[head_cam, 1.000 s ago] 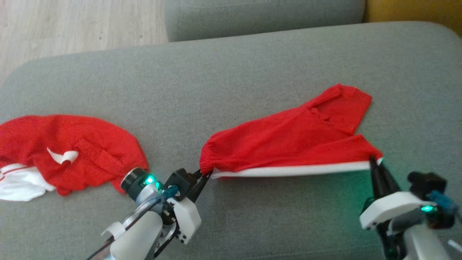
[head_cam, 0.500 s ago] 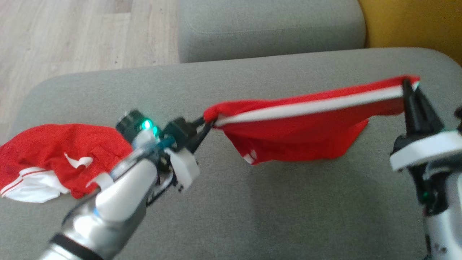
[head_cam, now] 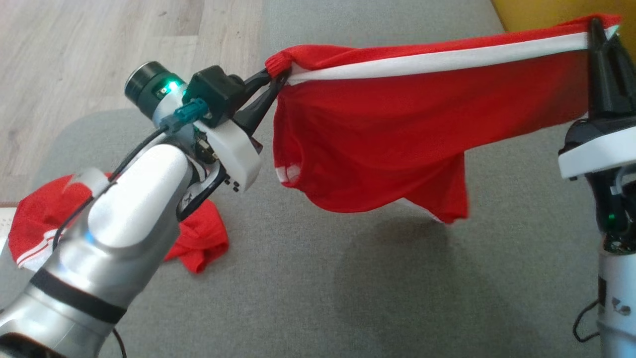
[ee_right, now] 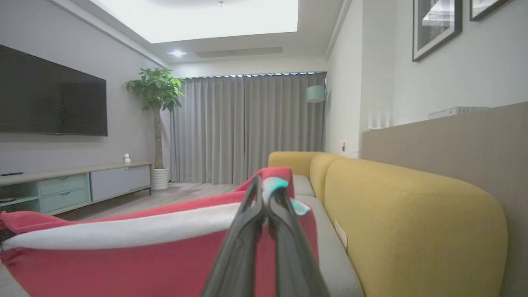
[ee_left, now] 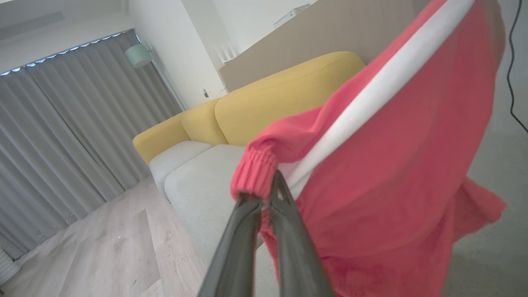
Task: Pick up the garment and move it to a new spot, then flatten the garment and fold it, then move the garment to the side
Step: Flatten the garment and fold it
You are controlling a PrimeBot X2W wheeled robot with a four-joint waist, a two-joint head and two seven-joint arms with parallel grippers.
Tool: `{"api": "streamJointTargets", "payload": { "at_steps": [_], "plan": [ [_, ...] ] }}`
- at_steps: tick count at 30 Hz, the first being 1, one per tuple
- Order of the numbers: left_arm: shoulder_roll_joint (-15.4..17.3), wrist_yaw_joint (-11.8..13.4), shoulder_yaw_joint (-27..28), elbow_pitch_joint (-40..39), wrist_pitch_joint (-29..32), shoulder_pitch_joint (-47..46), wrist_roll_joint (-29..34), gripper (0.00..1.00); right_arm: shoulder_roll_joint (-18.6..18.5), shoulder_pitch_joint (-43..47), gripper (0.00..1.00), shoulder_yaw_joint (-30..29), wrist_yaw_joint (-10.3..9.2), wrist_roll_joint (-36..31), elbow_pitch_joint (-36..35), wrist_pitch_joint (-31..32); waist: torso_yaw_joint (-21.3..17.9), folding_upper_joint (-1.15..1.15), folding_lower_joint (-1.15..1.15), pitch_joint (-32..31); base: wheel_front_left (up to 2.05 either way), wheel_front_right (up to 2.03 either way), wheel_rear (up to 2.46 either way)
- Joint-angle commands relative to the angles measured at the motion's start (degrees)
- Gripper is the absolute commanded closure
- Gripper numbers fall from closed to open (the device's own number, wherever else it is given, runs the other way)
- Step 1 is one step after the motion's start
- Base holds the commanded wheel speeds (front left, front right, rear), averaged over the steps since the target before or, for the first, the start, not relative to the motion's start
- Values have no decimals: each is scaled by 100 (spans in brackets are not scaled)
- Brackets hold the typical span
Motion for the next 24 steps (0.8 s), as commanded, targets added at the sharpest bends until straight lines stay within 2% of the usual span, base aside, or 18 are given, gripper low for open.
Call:
{"api": "streamJointTargets", "payload": {
  "at_steps": [1, 7, 12, 18, 21, 24],
  "plan": [
    [235, 23, 292, -200, 54, -285, -43, 100, 15, -133, 100, 92, -5, -36, -256, 88, 2, 0, 0, 40, 0, 0, 0],
    [384, 47, 340, -453, 313, -197, -201, 100, 24, -186, 100, 186, -5, -116, -360, 320, -102, 0, 0, 321, 0, 0, 0],
    [395, 41, 499, -290, 519, -639, -368, 100, -144, -984, 100, 457, -5, -53, 146, 376, -307, 0, 0, 935, 0, 0, 0],
    [352, 22, 607, 544, 529, -2049, -291, 100, -462, -2993, 100, 1065, -5, -169, 1737, -66, -581, 0, 0, 2023, 0, 0, 0],
    [284, 36, 694, 1142, 299, -2921, -123, 100, -452, -4179, 100, 1252, -5, -320, 2746, -550, -667, 0, 0, 2504, 0, 0, 0],
    [131, 156, 802, 1730, -72, -3702, 30, 100, -349, -5254, 100, 1218, -5, -596, 3676, -1204, -713, 0, 0, 2862, 0, 0, 0]
  ]
}}
